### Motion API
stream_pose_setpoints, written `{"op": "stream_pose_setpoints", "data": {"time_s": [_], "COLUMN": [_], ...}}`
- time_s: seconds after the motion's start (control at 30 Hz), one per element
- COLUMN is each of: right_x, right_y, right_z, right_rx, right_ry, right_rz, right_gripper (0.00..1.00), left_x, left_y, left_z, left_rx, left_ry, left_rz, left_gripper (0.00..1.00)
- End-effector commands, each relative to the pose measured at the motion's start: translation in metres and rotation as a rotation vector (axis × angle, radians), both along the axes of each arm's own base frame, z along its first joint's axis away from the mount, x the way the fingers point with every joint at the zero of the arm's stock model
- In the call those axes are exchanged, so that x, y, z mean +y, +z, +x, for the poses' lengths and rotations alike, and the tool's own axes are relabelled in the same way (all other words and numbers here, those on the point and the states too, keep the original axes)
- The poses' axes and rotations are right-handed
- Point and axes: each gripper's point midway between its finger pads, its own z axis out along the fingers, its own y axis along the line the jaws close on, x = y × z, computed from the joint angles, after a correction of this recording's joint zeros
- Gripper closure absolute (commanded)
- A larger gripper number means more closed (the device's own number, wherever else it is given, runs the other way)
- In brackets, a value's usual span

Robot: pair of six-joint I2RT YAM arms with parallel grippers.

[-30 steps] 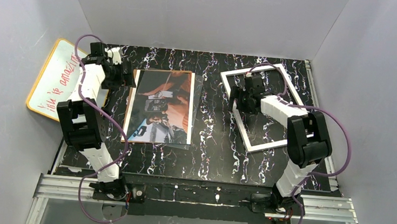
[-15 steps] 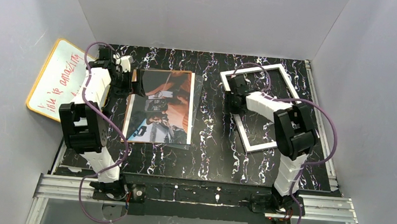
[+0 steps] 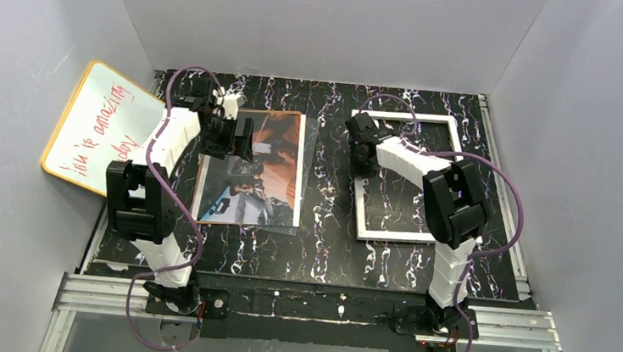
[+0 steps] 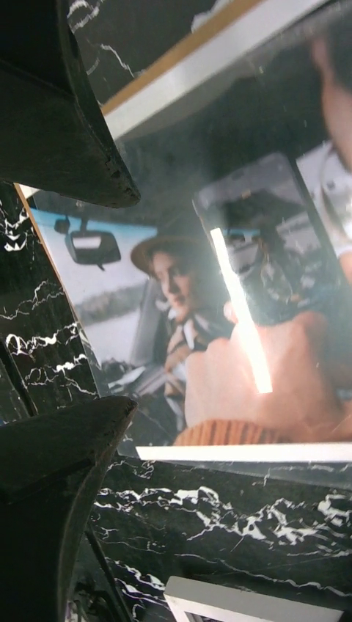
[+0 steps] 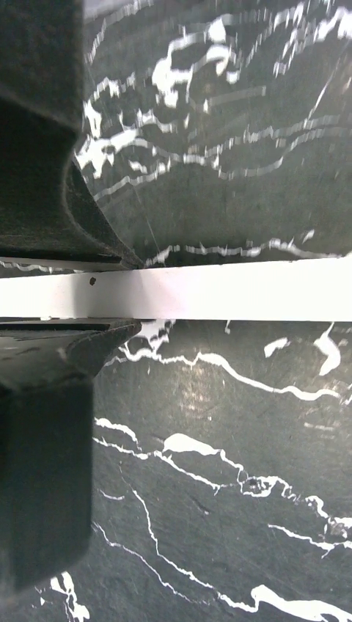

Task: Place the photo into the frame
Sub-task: Turn over the photo frame at the center of the board.

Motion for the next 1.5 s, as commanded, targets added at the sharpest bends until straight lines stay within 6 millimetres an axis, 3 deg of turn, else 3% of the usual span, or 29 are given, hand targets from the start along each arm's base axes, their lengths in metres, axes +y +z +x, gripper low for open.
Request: {"op": "stream_pose_setpoints", "data": {"time_s": [0.0, 0.27, 0.4, 0.57, 0.73, 0.93, 1.23, 1.37, 1.47], "right_x": [0.050, 0.119, 0.146, 0.164, 0.175, 0.179, 0.176, 0.169, 0.163], "right_y": [0.062, 0.171, 0.240, 0.311, 0.353, 0.381, 0.361, 0.353, 0.344], "right_z": [0.009, 0.006, 0.001, -0.008, -0.022, -0.034, -0.038, -0.037, -0.037], "right_rx": [-0.061, -0.089, -0.115, -0.152, -0.116, -0.097, -0.016, -0.008, -0.005], "right_ry": [-0.001, 0.038, 0.068, 0.099, 0.134, 0.155, 0.099, 0.081, 0.079], "right_rz": [0.184, 0.551, 0.771, 0.990, 1.162, 1.311, 1.388, 1.382, 1.336], "right_gripper": [0.92, 0.98, 0.99, 0.99, 0.99, 0.99, 0.99, 0.83, 0.59], "left_x": [-0.022, -0.038, -0.040, -0.046, -0.054, -0.054, -0.068, -0.085, -0.100], "left_y": [0.021, 0.028, 0.045, 0.071, 0.089, 0.106, 0.130, 0.144, 0.153], "left_z": [-0.011, -0.008, -0.004, 0.000, 0.002, 0.009, 0.020, 0.033, 0.046], "left_rx": [-0.023, -0.035, -0.060, -0.102, -0.141, -0.190, -0.250, -0.299, -0.336], "left_ry": [-0.050, -0.079, -0.095, -0.098, -0.105, -0.105, -0.097, -0.120, -0.138], "left_rz": [-0.007, -0.026, -0.031, -0.063, -0.091, -0.088, -0.113, -0.101, -0.088], "left_gripper": [0.02, 0.02, 0.02, 0.02, 0.02, 0.02, 0.02, 0.02, 0.02]}}
